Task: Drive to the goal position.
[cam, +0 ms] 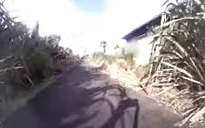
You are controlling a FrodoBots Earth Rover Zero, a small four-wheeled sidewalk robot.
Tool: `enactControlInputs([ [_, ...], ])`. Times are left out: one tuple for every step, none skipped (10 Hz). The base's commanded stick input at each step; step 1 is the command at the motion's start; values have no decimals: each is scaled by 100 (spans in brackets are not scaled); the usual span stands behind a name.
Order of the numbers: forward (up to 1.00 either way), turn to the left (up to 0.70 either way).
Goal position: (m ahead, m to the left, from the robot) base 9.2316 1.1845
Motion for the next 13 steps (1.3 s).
enactControlInputs([
  [70, 6],
  [70, 2],
  [70, 0],
  [70, 0],
  [70, 0],
  [70, 0],
  [70, 0],
  [70, 0],
  [70, 0],
  [70, 0],
  [70, 0],
  [70, 0],
  [70, 0],
])
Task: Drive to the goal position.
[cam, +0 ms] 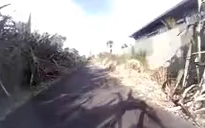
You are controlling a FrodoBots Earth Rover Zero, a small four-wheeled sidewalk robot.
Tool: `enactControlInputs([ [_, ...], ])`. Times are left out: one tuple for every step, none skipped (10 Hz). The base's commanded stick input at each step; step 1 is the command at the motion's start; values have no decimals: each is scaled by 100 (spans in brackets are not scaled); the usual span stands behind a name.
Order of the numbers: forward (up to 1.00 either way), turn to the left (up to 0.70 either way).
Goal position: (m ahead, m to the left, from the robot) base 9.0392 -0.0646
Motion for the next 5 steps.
enactControlInputs([
  [70, 0],
  [70, 0],
  [70, 0],
  [70, 0],
  [70, 0],
])
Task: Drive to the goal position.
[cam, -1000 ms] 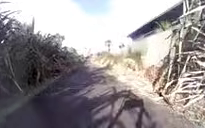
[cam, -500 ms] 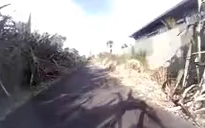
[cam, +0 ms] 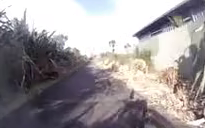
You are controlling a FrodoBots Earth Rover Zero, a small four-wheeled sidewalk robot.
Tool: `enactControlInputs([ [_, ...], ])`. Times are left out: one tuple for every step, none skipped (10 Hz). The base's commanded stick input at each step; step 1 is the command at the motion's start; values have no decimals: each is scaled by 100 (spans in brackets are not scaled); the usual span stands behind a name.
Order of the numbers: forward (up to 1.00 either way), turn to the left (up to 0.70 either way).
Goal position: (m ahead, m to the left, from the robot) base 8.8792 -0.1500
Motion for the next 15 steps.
enactControlInputs([
  [70, 0],
  [70, 0],
  [70, 0],
  [70, 0],
  [70, 0],
  [70, 0],
  [70, 0],
  [70, 0],
  [70, 0],
  [70, 0],
  [70, 0],
  [70, 0],
  [70, 0],
  [70, 0],
  [70, 0],
])
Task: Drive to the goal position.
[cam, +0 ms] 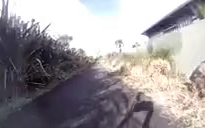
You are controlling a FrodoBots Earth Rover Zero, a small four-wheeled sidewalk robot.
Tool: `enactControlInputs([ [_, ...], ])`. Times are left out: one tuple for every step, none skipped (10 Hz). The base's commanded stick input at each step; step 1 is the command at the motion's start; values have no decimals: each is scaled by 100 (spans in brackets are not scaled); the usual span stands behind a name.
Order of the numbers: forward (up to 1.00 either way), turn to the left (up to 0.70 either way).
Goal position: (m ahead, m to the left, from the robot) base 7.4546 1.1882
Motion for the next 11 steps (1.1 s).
enactControlInputs([
  [70, 0],
  [70, 0],
  [70, 0],
  [70, 0],
  [70, 0],
  [70, 0],
  [70, 0],
  [70, 0],
  [70, 0],
  [70, 0],
  [70, -34],
])
